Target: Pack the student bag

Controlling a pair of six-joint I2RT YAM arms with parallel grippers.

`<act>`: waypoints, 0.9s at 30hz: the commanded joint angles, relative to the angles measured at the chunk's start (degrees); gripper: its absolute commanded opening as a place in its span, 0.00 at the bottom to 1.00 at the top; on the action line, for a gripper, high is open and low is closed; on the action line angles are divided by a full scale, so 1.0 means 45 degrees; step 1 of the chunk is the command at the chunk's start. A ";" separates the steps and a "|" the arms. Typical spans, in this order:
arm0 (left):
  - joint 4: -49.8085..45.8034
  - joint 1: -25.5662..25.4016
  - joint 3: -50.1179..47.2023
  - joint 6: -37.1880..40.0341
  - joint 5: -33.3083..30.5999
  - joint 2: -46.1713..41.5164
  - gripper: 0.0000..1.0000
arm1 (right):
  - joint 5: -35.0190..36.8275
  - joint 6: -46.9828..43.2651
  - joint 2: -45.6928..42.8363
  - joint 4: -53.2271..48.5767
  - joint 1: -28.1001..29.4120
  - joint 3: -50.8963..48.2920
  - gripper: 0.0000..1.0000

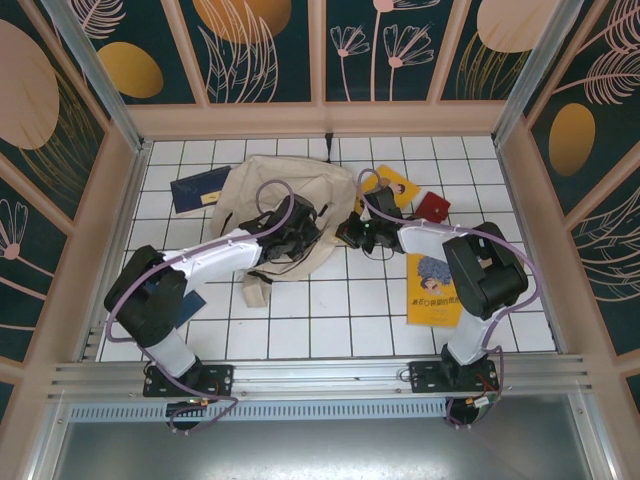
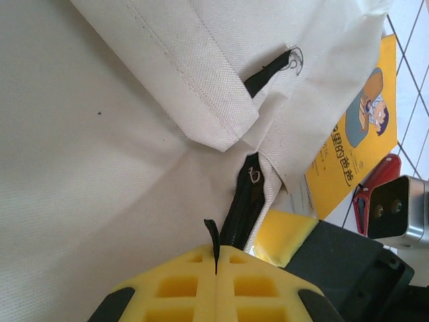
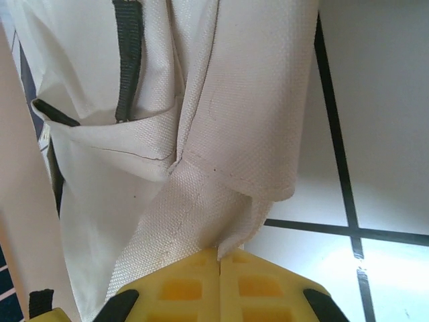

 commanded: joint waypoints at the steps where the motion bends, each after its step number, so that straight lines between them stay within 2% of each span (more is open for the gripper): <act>1: -0.0570 0.0079 -0.0363 0.0526 -0.0598 -0.0296 0.00 | 0.0715 0.0156 0.0145 0.0267 -0.0103 0.0101 0.00; 14: -0.1403 0.0073 -0.0265 0.1874 0.0009 0.0004 0.00 | 0.2680 -0.0026 0.0188 -0.0355 -0.0457 -0.0155 0.00; 27: -0.3369 0.0089 0.0337 0.4021 -0.0660 -0.0751 0.00 | 0.3611 0.0072 0.0815 -0.1104 -0.0666 0.0346 0.00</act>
